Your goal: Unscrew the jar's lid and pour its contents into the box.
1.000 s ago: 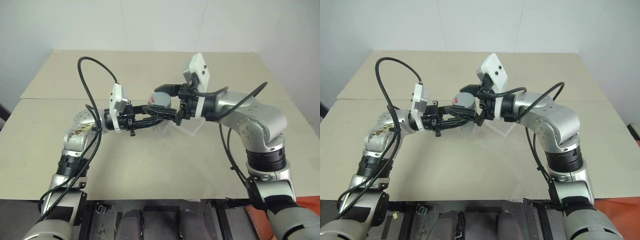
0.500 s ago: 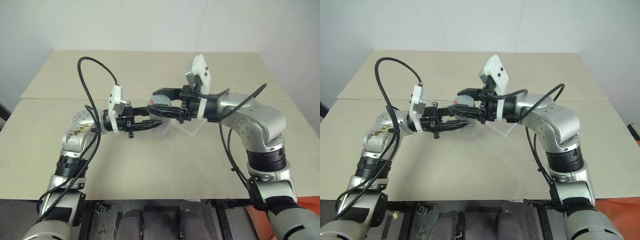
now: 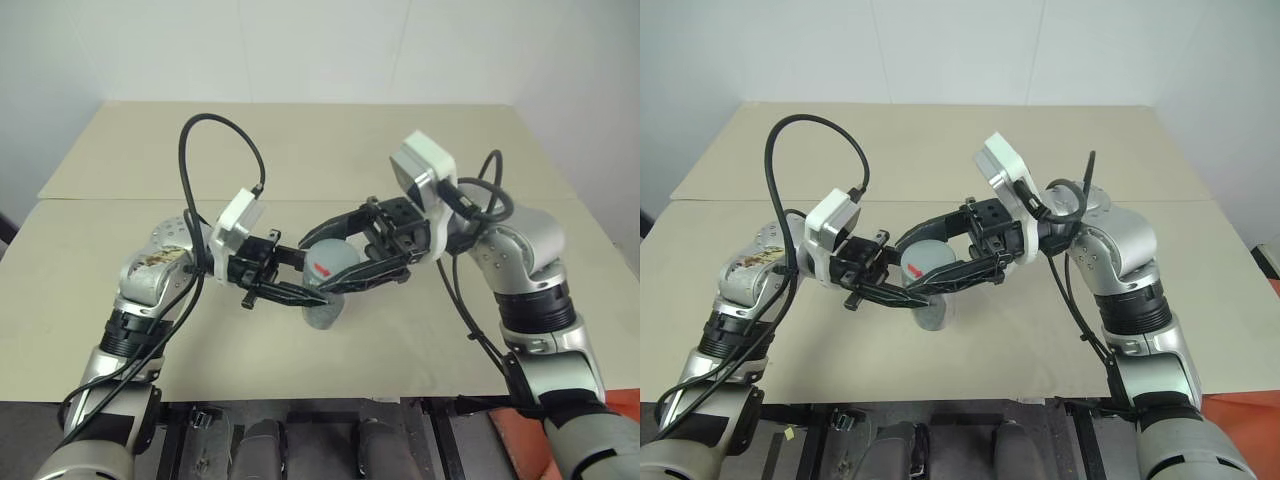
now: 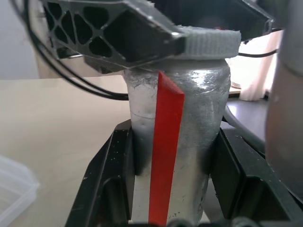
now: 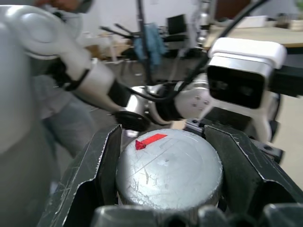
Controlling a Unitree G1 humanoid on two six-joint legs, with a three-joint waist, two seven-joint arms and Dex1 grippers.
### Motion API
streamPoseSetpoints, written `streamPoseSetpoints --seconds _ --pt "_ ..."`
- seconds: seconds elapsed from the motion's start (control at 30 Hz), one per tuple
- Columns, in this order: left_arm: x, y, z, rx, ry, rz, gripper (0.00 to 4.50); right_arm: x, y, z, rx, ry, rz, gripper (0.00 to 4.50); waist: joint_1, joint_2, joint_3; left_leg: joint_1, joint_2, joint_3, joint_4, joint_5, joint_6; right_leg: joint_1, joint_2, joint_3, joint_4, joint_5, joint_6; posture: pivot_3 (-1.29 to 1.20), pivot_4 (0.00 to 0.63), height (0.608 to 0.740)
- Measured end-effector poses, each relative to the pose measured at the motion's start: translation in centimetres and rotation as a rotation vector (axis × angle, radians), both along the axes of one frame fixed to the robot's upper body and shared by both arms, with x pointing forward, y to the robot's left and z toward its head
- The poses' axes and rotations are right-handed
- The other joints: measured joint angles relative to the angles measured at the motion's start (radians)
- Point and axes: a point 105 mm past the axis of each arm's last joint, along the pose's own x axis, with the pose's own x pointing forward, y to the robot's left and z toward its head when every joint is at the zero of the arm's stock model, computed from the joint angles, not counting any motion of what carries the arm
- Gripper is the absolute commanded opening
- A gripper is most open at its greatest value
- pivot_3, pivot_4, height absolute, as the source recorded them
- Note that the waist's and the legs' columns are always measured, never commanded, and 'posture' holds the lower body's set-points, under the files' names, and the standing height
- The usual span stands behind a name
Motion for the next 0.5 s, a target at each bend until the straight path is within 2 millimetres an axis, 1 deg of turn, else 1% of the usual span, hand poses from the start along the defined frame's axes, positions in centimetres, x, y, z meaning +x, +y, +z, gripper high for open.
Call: streamPoseSetpoints --seconds 0.07,0.13,0.23,0.27,0.43,0.5 --pt "-0.02 0.05 0.0 0.003 -0.002 -0.001 1.85 0.02 0.09 -0.05 0.005 -0.006 0.013 2.74 0.001 0.0 0.0 0.0 0.0 0.0 0.0 0.0 0.0 0.0 0.0 0.0 0.0 0.0 0.0 0.0 0.15 0.74" --pt "0.02 0.04 0.0 0.003 -0.004 0.003 1.85 0.06 0.09 -0.07 0.01 -0.01 0.017 3.47 0.002 0.0 0.0 0.0 0.0 0.0 0.0 0.0 0.0 0.0 0.0 0.0 0.0 0.0 0.0 0.0 0.15 0.74" --pt "0.12 -0.05 0.12 -0.009 -0.007 0.012 1.85 -0.11 0.44 -0.4 0.004 -0.011 0.028 4.39 0.002 0.0 0.0 0.0 0.0 0.0 0.0 0.0 0.0 0.0 0.0 0.0 0.0 0.0 0.0 0.0 0.15 0.74" --pt "0.17 0.0 0.15 -0.01 -0.008 0.018 1.85 -0.09 0.46 -0.47 0.005 -0.009 0.023 4.46 0.002 0.0 0.0 0.0 0.0 0.0 0.0 0.0 0.0 0.0 0.0 0.0 0.0 0.0 0.0 0.0 0.15 0.74" --pt "0.69 0.3 0.35 -0.029 -0.013 0.077 1.85 0.22 0.61 -0.34 0.017 -0.029 -0.043 4.46 0.002 0.0 0.0 0.0 0.0 -0.002 0.0 0.0 0.0 0.0 0.0 0.0 0.0 0.0 0.0 0.0 0.15 0.74" --pt "0.96 0.66 0.27 -0.04 -0.01 0.119 1.85 0.58 0.51 -0.41 0.029 -0.039 -0.109 4.46 0.002 0.0 0.0 0.0 0.0 -0.002 0.0 0.0 0.0 0.0 -0.001 0.0 0.0 0.0 0.0 0.0 0.15 0.74"
